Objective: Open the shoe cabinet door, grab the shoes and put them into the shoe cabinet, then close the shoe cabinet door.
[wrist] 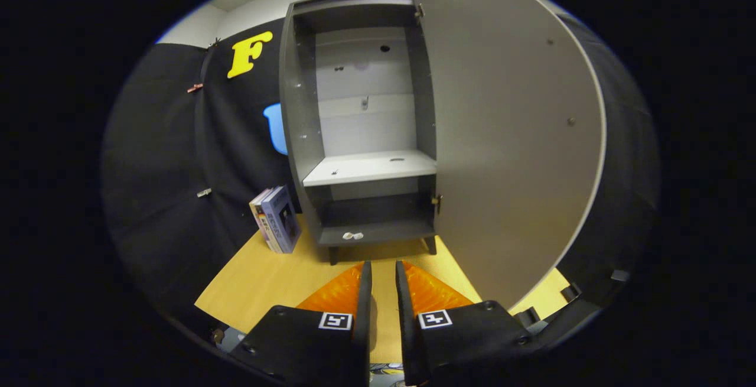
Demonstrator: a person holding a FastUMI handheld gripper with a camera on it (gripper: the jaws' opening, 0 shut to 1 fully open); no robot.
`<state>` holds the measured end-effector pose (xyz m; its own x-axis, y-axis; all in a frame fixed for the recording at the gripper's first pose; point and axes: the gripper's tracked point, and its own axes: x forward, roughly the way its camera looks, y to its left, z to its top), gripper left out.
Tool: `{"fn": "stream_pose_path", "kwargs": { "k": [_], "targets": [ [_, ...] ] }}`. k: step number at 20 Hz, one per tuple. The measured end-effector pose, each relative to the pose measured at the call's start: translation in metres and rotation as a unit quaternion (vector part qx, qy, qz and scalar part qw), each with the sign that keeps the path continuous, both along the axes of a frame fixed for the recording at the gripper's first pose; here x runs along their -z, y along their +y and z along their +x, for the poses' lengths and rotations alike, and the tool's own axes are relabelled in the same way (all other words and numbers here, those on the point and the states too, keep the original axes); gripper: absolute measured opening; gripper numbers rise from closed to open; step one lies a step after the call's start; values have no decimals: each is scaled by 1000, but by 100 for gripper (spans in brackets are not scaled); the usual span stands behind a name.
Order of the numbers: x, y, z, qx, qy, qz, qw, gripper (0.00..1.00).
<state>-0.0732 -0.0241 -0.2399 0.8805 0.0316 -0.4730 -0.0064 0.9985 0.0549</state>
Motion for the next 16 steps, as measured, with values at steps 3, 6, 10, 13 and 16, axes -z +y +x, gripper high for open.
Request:
{"fn": "stream_pose_path", "kwargs": {
  "k": [3,6,10,13,16],
  "targets": [
    [47,23,1,-21,42,1,999,26],
    [94,46,-2,-40,85,3,996,26],
    [154,64,-7,-48,135,11,990,26],
    [199,67,-14,-50,174,0,984,26],
    [234,72,-20,-49,195,0,980,26]
  ]
}}
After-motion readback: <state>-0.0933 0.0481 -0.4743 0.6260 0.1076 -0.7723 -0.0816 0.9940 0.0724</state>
